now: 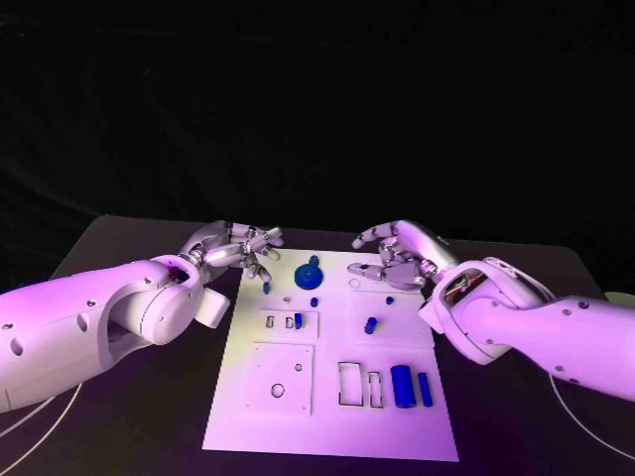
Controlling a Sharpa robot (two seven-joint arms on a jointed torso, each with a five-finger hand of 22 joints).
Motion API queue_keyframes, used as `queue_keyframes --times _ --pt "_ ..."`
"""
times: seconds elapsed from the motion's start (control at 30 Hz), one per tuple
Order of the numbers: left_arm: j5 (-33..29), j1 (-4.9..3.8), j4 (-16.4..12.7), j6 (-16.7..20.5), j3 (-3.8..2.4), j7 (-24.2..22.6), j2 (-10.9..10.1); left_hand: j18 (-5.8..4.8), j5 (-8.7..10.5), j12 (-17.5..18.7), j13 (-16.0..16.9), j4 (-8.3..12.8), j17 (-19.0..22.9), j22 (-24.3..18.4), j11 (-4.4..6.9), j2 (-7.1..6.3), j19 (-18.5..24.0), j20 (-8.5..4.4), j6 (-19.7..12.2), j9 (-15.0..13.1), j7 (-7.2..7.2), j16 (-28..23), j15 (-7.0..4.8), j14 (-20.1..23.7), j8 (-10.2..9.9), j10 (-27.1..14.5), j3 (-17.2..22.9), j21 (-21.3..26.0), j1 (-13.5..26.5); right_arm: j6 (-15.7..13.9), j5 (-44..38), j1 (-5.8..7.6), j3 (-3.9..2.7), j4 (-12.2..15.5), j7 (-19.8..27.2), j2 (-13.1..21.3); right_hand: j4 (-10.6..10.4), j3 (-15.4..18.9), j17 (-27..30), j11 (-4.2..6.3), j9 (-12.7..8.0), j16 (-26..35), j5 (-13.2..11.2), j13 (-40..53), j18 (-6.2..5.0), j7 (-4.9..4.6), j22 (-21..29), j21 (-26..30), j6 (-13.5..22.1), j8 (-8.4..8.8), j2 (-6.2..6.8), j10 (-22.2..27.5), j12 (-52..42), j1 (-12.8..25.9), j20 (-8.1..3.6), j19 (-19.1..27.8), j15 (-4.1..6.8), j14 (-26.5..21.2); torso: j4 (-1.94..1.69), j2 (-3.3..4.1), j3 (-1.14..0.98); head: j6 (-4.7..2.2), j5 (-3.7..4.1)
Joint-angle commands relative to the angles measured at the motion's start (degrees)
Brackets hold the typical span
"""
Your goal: Assemble the parts on the task board
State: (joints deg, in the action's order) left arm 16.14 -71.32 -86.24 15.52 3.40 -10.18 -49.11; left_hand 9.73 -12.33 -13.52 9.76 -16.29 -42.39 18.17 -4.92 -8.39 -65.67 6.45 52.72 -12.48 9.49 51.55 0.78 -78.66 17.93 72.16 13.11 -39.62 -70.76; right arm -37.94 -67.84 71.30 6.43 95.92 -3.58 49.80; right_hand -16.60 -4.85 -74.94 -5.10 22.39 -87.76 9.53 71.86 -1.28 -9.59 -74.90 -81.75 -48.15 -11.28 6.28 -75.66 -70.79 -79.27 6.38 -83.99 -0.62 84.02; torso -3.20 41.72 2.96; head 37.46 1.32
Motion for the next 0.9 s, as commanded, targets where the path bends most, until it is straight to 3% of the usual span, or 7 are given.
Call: queue_keyframes --times 0.03,0.1,0.2,0.27,0.3,0.53,0.9 --pt "13.69 -0.55 -0.22 -8.53 -0.05 12.62 0.13 0.54 0.00 -6.58 5.49 0.04 -14.60 4.52 1.46 -0.51 0.66 -1.02 -1.25 -2.45 -0.56 14.99 -0.60 -0.89 2.90 -2.04 1.31 -6.88 2.37 2.00 13.27 0.96 0.00 0.09 4.32 1.70 0.01 -0.27 -8.83 0.51 -0.02 0.06 0.37 -0.07 -1.03 0.12 -8.53 0.15 -0.53 -0.30 -0.51 0.02 -0.13 0.09 0.05 -0.97 0.24 4.50 0.15 -0.64 -0.33 0.16 -0.03" --pt "18.48 -1.39 -0.02 -11.57 -0.04 17.77 0.62 0.57 0.25 -14.99 11.82 0.10 -23.40 7.91 1.97 -0.03 1.36 -1.49 -1.03 -5.13 -1.84 22.85 -1.73 -3.63 6.35 -1.76 0.86 -12.00 4.81 2.63 15.03 1.59 -0.01 0.05 4.53 3.19 -0.01 -0.27 -8.82 0.54 0.00 0.07 0.46 -0.09 -1.03 0.16 -8.53 0.16 -0.68 -0.41 -0.59 0.02 -0.14 0.19 0.03 -0.97 0.27 4.50 0.09 -0.88 -0.44 0.23 -0.18" --pt "24.18 -2.31 0.46 -15.08 -0.02 23.91 1.53 -0.07 0.25 -25.70 20.71 -0.59 -28.35 16.18 2.64 0.35 1.48 -2.11 -2.27 -9.67 -2.85 26.75 -2.15 -5.07 11.50 -5.58 -0.72 -19.74 5.72 3.52 16.31 2.05 -0.01 -0.26 4.39 4.38 -0.01 -0.27 -8.80 0.56 0.00 0.08 0.50 -0.04 -1.02 0.18 -8.56 0.13 -0.76 -0.47 -0.62 -0.03 -0.21 0.24 0.01 -0.99 0.28 4.49 0.18 -1.12 -0.66 0.47 -0.62" --pt "26.54 -2.78 1.02 -16.07 0.00 26.18 2.28 -0.42 0.57 -28.80 23.06 -0.53 -30.34 19.24 2.97 0.34 0.81 -2.23 -2.21 -11.22 -3.16 28.19 -2.49 -5.93 13.46 -5.97 -2.08 -22.19 6.97 4.02 16.76 2.21 -0.01 -0.68 4.24 4.84 -0.02 -0.27 -8.75 0.58 0.01 0.10 0.54 -0.12 -1.04 0.20 -8.51 0.20 -0.83 -0.52 -0.66 0.03 -0.14 0.28 0.00 -0.95 0.30 4.48 0.18 -1.35 -0.84 0.69 -0.75" --pt "28.38 -3.25 1.69 -16.83 0.07 28.27 3.14 -0.41 1.37 -32.38 25.85 -0.44 -29.94 20.12 3.17 0.51 1.76 -2.35 -2.99 -13.29 -3.49 27.94 -2.65 -5.70 15.88 -7.18 -5.14 -23.34 8.35 4.36 17.02 2.31 -0.01 -1.10 4.08 5.11 -0.01 -0.28 -8.69 0.60 0.02 0.13 0.63 -0.08 -1.05 0.23 -8.47 0.25 -0.91 -0.58 -0.69 -0.01 -0.19 0.31 -0.02 -0.93 0.32 4.47 0.14 -1.51 -0.89 0.85 -0.80" --pt "33.59 -4.51 3.94 -19.93 0.59 34.91 6.50 -1.05 1.46 -39.42 32.73 -0.62 -33.04 24.90 3.72 1.81 0.22 -2.63 -3.18 -15.65 -4.14 30.01 -3.11 -7.01 18.86 -5.61 -8.55 -26.85 8.12 5.29 17.23 2.49 0.01 -1.90 3.49 5.61 0.02 -0.31 -8.73 0.65 0.02 0.12 0.89 -0.12 -1.04 0.28 -8.51 0.21 -1.03 -0.69 -0.74 0.00 -0.18 0.32 -0.05 -0.96 0.36 4.48 0.02 -2.00 -1.19 1.51 -1.44" --pt "37.76 -5.28 7.03 -24.51 1.54 38.52 11.09 -1.66 0.98 -41.37 34.75 -0.59 -35.61 28.65 3.93 3.55 -1.53 -2.91 -3.97 -16.55 -4.30 31.64 -3.34 -7.96 19.44 -5.16 -8.79 -29.31 7.11 5.66 16.69 2.53 0.02 -2.24 2.54 5.62 0.06 -0.34 -8.53 0.73 0.02 0.21 1.41 -0.18 -1.05 0.35 -8.48 0.29 -1.17 -0.84 -0.75 0.02 -0.17 0.34 -0.13 -0.94 0.43 4.43 -0.39 -2.35 -1.51 2.38 -1.84"
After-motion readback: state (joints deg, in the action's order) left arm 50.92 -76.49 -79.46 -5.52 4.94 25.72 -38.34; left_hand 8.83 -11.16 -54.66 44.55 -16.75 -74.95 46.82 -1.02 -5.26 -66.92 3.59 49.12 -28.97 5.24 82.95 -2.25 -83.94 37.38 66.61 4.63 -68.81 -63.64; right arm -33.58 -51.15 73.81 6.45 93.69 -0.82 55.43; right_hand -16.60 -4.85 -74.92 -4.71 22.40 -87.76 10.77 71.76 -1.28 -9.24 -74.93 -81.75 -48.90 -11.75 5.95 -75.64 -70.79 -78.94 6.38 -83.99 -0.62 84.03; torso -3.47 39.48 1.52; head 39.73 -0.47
